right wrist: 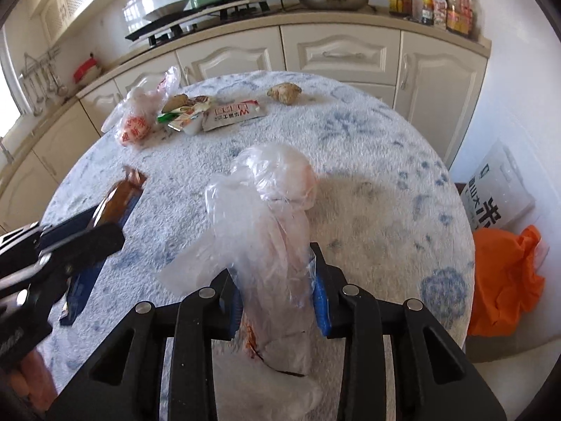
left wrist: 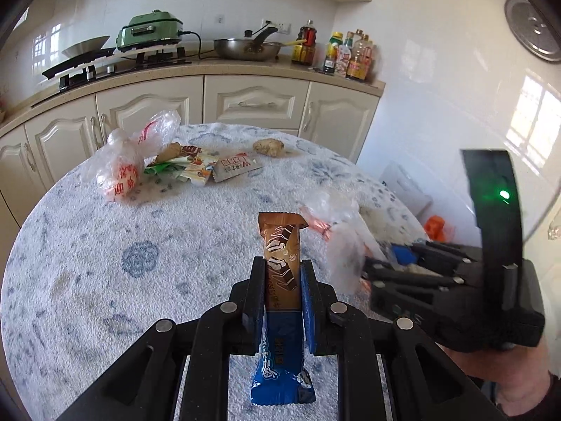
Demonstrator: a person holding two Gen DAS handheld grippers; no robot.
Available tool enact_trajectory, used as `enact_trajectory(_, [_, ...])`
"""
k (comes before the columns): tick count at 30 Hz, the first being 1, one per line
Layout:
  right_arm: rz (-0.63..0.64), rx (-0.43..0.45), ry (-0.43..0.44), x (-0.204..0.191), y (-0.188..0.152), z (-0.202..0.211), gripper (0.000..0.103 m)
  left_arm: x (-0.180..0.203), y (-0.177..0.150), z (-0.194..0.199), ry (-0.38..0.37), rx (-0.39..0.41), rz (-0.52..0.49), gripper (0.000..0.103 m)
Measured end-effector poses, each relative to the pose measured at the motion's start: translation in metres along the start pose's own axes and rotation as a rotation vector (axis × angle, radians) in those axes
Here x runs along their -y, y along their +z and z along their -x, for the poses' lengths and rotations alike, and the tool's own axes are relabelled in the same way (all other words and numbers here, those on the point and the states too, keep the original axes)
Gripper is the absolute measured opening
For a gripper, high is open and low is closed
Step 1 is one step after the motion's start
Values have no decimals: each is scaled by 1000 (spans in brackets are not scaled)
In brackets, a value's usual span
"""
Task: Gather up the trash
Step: 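Lift the snack bar and clear bag off the table, then carry the snack bar with left tool while right tool carries the clear bag to the bin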
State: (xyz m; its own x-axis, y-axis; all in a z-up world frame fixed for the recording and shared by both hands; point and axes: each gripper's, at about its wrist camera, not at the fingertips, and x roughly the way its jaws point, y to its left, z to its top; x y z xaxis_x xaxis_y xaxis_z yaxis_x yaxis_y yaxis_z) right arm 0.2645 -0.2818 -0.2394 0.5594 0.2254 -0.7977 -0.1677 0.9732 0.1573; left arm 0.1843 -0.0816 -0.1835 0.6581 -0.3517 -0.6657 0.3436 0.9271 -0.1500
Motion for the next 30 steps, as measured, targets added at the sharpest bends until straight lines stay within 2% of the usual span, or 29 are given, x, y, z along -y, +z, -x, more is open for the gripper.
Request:
enact_trajectory(3, [13,-1,-1,0,3,-3,27,1,1,8,0,11,5,14])
enact_trajectory(5, [-24,3,61,7,2,1,26,2,2,12,5,21,7,14])
enact_trajectory(9, [-69,53,96,16,-5,25,26,4,6,19,3,41,13,14])
enact_trajectory(22, [-102,240,101,41,-2,117,26,55,30,49,-68,146,-32,14])
enact_trajectory(30, [-134,342,36,74,-3,167,26,107,53,59,-165,197,-88,14])
